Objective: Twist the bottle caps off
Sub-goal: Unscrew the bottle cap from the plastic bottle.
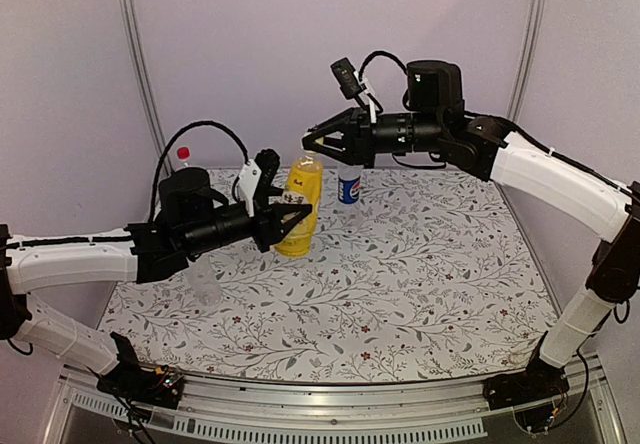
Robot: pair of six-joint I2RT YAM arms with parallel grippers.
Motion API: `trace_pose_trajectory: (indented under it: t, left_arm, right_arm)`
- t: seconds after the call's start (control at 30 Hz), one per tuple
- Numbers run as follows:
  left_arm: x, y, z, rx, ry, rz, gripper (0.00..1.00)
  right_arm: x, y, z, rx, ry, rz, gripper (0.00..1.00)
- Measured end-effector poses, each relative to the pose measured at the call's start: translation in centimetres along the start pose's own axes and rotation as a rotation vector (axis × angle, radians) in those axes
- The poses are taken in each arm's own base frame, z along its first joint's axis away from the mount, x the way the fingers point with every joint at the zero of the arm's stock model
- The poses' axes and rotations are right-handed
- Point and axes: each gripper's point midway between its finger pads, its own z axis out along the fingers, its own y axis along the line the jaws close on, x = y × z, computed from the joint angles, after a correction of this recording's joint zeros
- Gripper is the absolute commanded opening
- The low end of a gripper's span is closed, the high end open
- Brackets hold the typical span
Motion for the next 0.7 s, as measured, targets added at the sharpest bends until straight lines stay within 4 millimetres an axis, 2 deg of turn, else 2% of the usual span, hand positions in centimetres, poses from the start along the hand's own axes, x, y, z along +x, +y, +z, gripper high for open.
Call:
trace_pose_trajectory:
  t: [0.07,0.17,0.27,0.4,0.5,0.6,0.7]
  left_arm:
    - [-0.8,-2.2,-0.7,0.142,-0.05,0.003,0.35]
    - [-1.8,-5.2,-2.0,0.348,-0.111,0.004,0.34]
    - [-2.1,-7.1,-2.9,0.486,-0.132,-0.007,0.33]
    - [-1.8,-8.0,-3.2,0.561,-0.121,-0.025,0.32]
    - [-1.6,-8.0,-3.2,0.569,-0.114,-0.03,0.31]
    - [-1.6,-7.8,-3.1,0.559,-0.113,-0.03,0.3]
    - [-1.6,-7.3,-2.8,0.525,-0.114,-0.028,0.29]
  right_arm:
    - [-0.3,1.7,-1.1,-0.094,-0.001,-0.07,0.26]
    - [-0.6,5.4,-2.7,-0.29,0.004,-0.173,0.27]
    - [-0.5,7.4,-3.6,-0.407,0.01,-0.224,0.27]
    - [0.1,8.2,-4.0,-0.467,0.021,-0.248,0.27]
    - [0.3,8.3,-4.1,-0.473,0.024,-0.254,0.34]
    - [0.4,8.1,-4.0,-0.463,0.028,-0.254,0.47]
    - [0.4,7.0,-3.8,-0.413,0.038,-0.234,0.63]
